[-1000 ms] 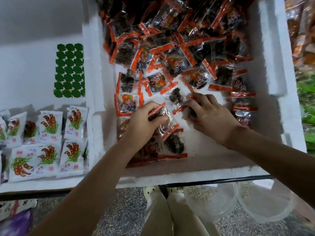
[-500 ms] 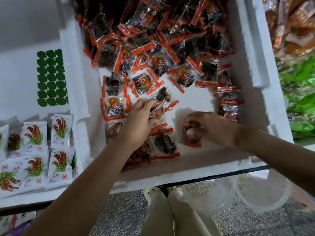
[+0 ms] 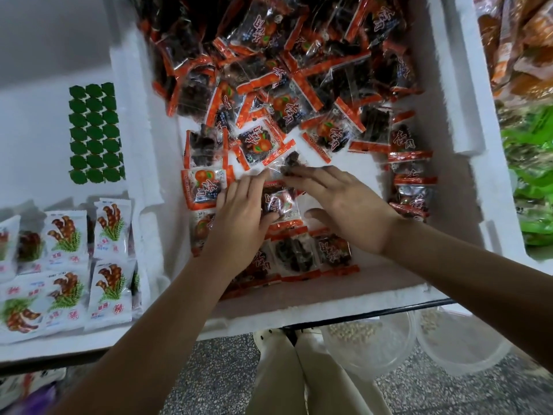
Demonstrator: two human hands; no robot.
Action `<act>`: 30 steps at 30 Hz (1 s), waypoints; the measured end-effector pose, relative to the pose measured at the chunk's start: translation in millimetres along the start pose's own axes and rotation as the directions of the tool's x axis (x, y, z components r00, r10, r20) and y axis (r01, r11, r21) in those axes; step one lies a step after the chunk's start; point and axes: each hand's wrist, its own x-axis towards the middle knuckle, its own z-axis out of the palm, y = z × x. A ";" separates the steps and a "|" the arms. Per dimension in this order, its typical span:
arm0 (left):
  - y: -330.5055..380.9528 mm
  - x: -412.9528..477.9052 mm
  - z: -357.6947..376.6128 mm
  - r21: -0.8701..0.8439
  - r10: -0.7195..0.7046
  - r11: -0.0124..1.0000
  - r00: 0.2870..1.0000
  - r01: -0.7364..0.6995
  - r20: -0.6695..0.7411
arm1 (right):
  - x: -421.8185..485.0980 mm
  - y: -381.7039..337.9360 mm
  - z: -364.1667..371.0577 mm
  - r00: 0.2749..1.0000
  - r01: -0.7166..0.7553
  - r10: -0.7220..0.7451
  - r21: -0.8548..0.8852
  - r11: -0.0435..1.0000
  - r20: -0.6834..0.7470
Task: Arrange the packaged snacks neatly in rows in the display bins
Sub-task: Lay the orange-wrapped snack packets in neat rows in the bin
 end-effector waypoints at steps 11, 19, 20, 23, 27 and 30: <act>-13.6 -21.5 9.0 0.111 0.053 0.993 0.996 -0.045 -0.066 | 24.1 -5.1 26.5 0.995 -0.013 0.005 -0.086 0.996 -0.101; -12.7 -11.9 27.2 0.242 0.258 0.934 0.965 -0.262 0.049 | 54.7 19.7 5.9 0.990 -0.124 0.138 -0.239 0.963 0.042; -13.1 -11.1 28.3 0.227 0.255 0.939 0.966 -0.258 0.044 | 56.7 18.2 2.4 0.986 -0.156 0.168 -0.262 0.952 0.023; -13.2 -10.7 31.4 0.202 0.249 0.947 0.968 -0.250 0.032 | 56.0 11.1 -8.0 0.965 -0.260 0.258 -0.030 0.965 -0.055; -14.5 -12.3 37.0 0.176 0.229 0.956 0.972 -0.233 0.044 | 42.9 13.8 -29.8 0.899 -0.339 0.411 0.356 0.871 -0.151; -14.4 -12.5 37.3 0.142 0.218 0.964 0.975 -0.223 0.053 | 32.8 18.9 -39.3 0.900 -0.322 0.415 0.442 0.837 -0.130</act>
